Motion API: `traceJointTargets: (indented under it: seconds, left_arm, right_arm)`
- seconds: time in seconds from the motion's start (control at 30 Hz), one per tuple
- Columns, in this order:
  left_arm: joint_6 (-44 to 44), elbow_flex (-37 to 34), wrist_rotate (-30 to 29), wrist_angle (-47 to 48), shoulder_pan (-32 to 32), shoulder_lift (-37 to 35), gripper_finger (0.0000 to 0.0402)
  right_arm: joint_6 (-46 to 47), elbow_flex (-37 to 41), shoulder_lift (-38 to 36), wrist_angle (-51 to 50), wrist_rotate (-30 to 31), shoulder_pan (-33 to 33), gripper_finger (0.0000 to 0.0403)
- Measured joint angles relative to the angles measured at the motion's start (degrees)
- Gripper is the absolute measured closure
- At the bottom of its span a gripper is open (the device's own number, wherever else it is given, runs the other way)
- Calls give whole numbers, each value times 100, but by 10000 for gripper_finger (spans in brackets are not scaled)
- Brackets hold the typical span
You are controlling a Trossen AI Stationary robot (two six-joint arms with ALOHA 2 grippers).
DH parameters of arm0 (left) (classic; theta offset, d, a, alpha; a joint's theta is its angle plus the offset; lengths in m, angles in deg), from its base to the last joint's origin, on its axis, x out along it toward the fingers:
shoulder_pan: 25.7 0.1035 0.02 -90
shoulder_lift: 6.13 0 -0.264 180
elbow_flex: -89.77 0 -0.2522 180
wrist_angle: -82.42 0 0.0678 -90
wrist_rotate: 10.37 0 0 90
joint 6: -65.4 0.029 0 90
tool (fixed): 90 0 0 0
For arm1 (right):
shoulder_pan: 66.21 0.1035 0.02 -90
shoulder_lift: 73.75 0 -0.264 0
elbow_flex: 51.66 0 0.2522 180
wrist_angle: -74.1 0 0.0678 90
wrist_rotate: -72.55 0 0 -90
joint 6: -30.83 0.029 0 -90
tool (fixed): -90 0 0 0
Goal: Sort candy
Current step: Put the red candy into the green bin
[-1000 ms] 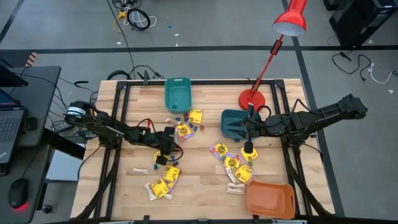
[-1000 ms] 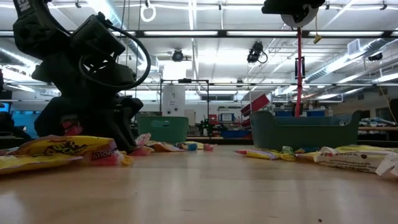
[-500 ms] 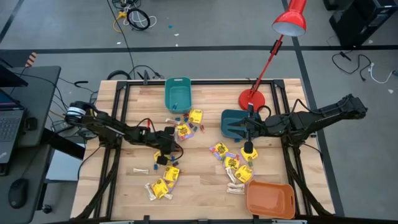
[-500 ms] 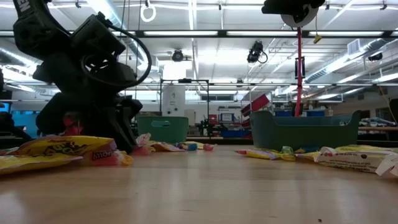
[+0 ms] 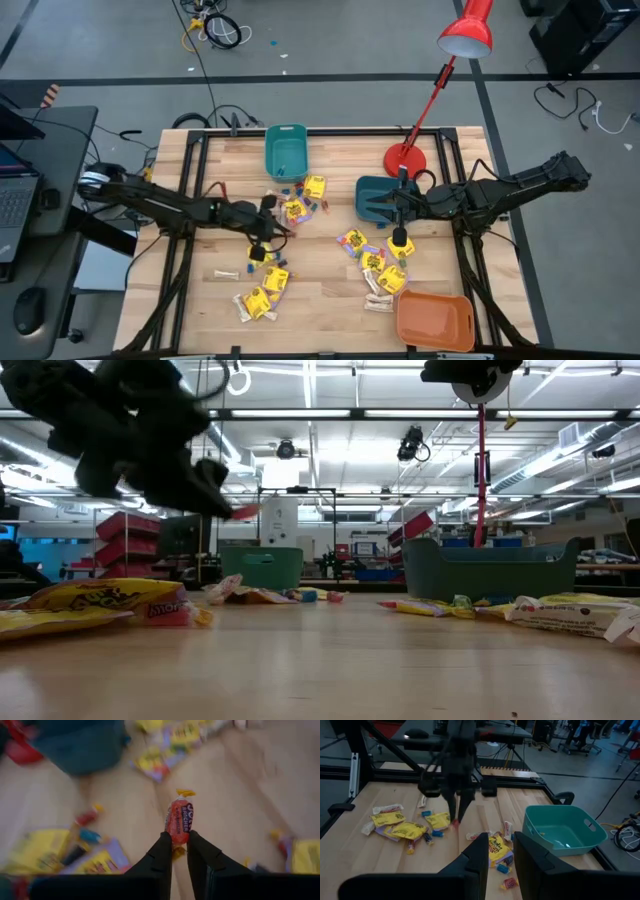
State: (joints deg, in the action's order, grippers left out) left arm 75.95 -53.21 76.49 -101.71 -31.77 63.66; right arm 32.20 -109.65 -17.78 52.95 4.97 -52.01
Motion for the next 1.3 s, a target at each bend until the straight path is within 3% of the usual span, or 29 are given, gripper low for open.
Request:
traceJointTargets:
  seconds: [0.13,0.27,0.47,0.63,0.97,1.3]
  left_arm:
    - [3,206,-385,428,10,-584,357]
    - [117,756,-802,1598,40,-1023,357]
    - [468,1817,-981,3191,408,-1123,357]
    - [1030,2338,-954,3725,976,-1123,357]
    - [1177,2433,40,3730,2783,-884,357]
    - [1432,2435,1175,3602,4262,50,357]
  right_arm:
    - [56,0,0,3,0,0,325]
    - [61,0,0,16,1,0,325]
    - [55,0,0,46,0,-7,325]
    - [57,0,0,37,0,-7,325]
    - [44,0,0,1,0,-7,325]
    - [11,0,0,-5,1,-7,325]
